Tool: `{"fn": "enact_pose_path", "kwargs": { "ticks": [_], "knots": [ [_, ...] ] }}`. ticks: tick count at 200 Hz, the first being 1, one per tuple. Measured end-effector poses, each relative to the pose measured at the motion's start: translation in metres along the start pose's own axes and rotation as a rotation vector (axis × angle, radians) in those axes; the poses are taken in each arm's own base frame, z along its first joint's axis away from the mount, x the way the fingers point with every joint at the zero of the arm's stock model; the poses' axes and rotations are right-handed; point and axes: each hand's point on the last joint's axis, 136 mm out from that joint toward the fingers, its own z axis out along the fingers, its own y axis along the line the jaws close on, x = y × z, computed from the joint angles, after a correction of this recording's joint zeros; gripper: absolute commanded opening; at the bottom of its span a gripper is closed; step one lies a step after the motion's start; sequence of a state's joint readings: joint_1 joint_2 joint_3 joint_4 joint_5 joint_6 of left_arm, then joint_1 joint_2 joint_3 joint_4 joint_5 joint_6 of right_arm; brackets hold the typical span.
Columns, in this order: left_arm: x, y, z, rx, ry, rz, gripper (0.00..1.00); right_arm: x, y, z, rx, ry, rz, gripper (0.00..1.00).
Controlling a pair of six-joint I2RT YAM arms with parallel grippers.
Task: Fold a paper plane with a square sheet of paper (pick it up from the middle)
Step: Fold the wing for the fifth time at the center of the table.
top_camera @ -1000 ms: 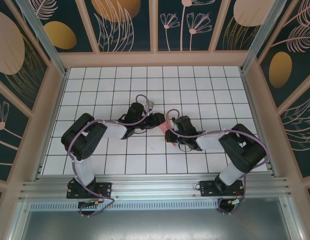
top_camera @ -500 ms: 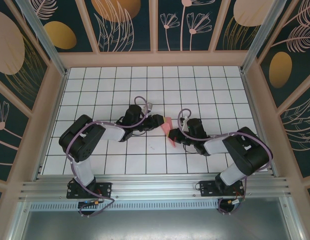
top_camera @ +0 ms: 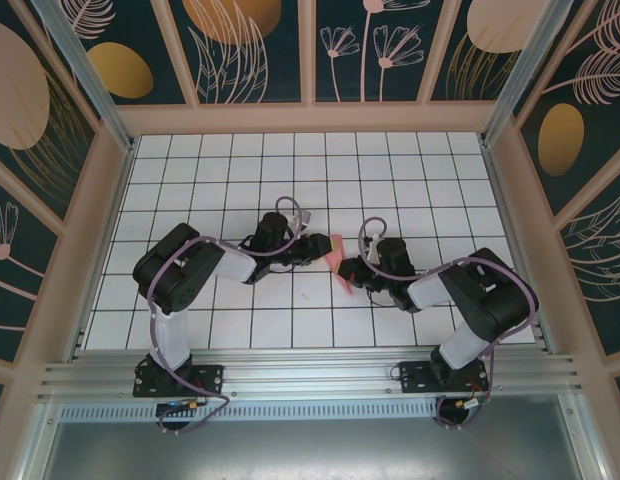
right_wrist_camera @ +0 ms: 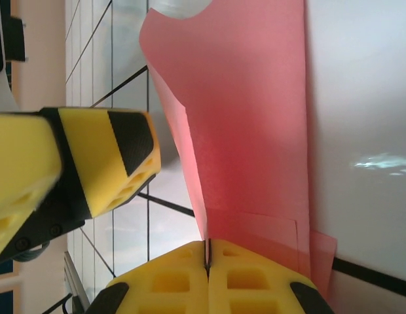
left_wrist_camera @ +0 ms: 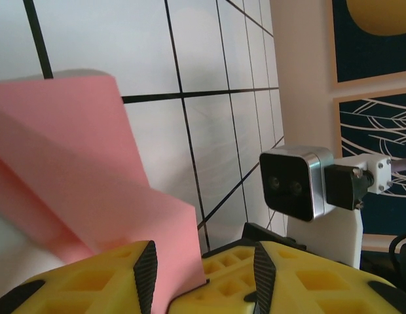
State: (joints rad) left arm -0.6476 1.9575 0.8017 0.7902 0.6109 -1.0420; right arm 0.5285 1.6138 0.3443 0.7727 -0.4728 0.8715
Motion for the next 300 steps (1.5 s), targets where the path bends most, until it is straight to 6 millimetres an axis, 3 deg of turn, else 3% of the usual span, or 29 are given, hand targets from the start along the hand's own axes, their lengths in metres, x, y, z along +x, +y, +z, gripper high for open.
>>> {"fn": "enact_pose_path", "kwargs": {
  "ticks": [59,121,210,264,300],
  "knots": [
    [-0.002,0.005,0.006,0.007,-0.001,0.005,0.46,0.000,-0.004,0.003,0.001,0.004,0.035,0.00],
    [-0.008,-0.004,0.010,0.039,-0.009,0.028,0.46,0.000,-0.004,0.003,-0.005,0.007,0.052,0.00],
    [-0.006,0.013,0.025,0.020,0.009,0.014,0.44,0.002,-0.005,0.003,-0.008,0.018,0.060,0.00],
    [-0.007,0.015,0.026,0.009,0.008,0.017,0.43,-0.002,-0.002,0.000,0.073,0.006,-0.009,0.36],
    [-0.008,0.015,0.027,0.004,0.012,0.022,0.43,-0.009,0.002,-0.003,0.186,-0.023,-0.115,0.42]
  ]
}}
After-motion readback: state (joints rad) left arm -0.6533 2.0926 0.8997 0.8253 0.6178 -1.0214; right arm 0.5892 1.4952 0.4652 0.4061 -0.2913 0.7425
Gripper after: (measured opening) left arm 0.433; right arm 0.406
